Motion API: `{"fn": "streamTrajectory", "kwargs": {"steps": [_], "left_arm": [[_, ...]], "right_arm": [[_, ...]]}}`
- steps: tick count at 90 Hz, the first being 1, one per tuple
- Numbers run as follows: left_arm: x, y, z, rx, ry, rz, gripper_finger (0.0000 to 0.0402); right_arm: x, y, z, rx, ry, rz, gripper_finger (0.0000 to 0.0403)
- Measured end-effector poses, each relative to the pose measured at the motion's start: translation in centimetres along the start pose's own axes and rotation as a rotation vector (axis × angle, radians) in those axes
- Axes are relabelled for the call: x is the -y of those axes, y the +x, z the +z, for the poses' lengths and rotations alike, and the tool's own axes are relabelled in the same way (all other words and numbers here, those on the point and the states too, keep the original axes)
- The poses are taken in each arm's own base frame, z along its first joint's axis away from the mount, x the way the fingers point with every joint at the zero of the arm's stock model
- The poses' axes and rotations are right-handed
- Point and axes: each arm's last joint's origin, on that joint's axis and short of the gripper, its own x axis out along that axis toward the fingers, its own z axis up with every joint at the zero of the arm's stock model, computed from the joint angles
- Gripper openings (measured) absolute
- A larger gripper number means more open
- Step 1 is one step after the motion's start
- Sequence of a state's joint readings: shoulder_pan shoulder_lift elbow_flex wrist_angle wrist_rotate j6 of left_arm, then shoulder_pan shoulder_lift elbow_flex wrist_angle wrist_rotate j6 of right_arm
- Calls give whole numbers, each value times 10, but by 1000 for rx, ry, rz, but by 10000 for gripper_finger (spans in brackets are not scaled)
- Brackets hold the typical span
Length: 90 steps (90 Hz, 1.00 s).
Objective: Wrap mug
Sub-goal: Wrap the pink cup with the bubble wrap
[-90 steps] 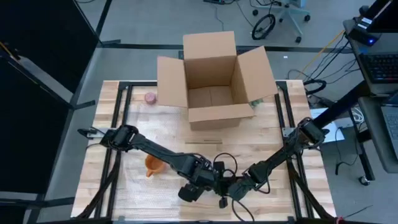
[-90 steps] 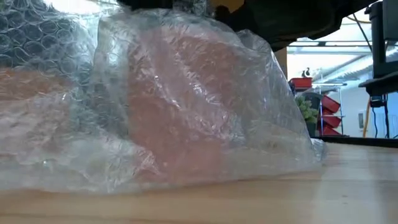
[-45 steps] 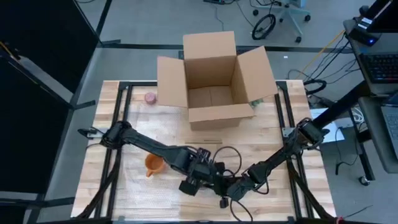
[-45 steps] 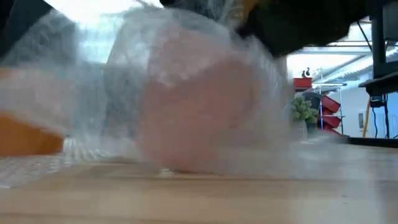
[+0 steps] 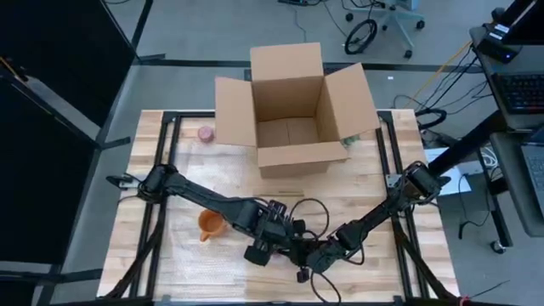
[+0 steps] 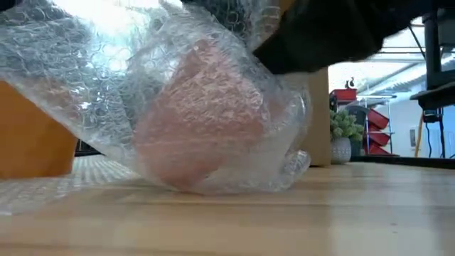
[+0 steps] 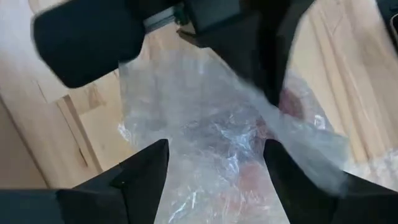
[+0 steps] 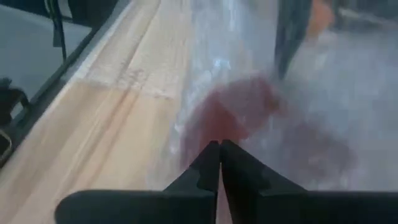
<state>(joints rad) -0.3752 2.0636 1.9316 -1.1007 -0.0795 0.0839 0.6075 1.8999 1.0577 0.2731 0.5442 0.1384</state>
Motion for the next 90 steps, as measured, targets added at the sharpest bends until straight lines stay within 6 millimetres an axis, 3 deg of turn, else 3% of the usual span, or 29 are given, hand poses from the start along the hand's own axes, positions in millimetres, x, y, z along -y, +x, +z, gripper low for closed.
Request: {"fn": "streamTrajectory", "kwargs": {"steps": [20,38,54,77,90], "left_arm": [[5,14,-7,-21,-9,-8,255],[10,44,-25,-112,-17,-34,255],[10,40,-29,-106,-30,-3,255],[5,19,-26,-62,-37,32,255],[5,19,-26,-64,-33,32,255]], "right_arm": [[7,4,13,-59,-7,-27,0],[16,9,12,-99,9,10,0],[23,12,13,-96,-8,8,0],[23,12,15,-88,14,-5,0],[24,12,14,-95,19,-2,33]]}}
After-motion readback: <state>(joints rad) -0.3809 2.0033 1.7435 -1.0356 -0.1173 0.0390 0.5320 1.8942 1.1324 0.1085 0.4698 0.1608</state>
